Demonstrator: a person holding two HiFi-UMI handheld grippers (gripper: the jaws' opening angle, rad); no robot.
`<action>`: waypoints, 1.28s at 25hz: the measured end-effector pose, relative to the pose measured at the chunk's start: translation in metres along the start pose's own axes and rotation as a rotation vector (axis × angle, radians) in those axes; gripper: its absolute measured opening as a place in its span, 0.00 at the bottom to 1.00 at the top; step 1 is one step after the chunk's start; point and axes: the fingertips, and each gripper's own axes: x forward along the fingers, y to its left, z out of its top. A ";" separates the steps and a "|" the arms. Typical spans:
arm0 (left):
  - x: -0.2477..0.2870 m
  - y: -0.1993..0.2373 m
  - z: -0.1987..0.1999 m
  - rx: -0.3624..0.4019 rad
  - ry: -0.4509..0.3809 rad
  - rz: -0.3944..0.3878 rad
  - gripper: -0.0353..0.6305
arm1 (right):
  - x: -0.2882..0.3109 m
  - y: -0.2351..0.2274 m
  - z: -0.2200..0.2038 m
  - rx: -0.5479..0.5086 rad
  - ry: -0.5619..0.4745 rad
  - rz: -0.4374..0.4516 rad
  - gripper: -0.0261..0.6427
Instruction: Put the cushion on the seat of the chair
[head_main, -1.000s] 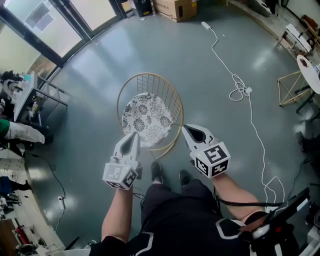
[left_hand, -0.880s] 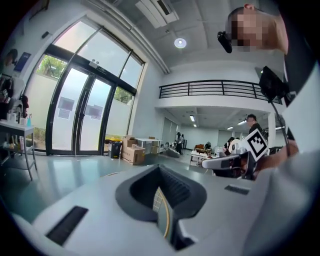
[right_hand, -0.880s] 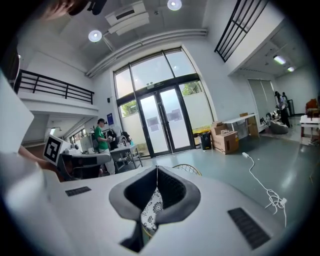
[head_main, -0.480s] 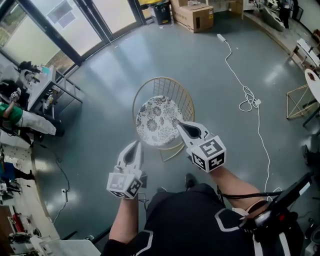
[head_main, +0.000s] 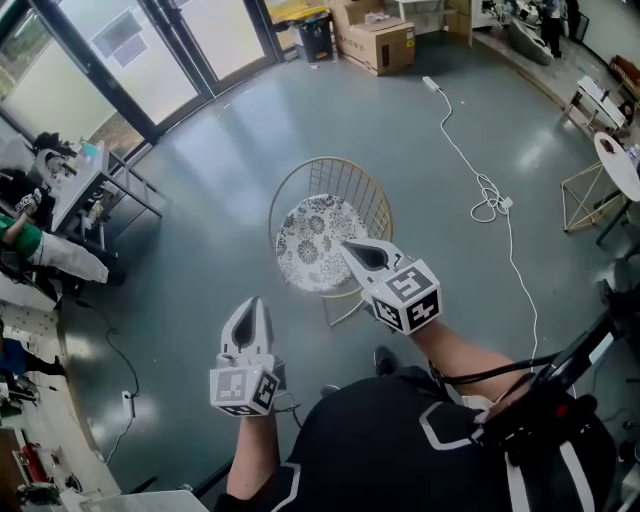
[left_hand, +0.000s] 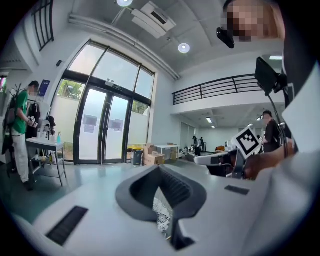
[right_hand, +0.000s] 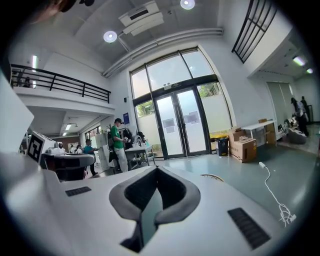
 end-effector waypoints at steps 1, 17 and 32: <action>-0.004 0.005 0.002 0.003 -0.003 0.008 0.07 | 0.002 0.007 0.002 -0.008 -0.002 0.009 0.05; -0.041 0.046 0.007 -0.026 -0.034 0.064 0.07 | 0.016 0.055 0.013 -0.063 -0.004 0.002 0.05; -0.045 0.059 0.006 -0.026 -0.039 0.076 0.07 | 0.032 0.068 0.018 -0.095 0.000 0.026 0.05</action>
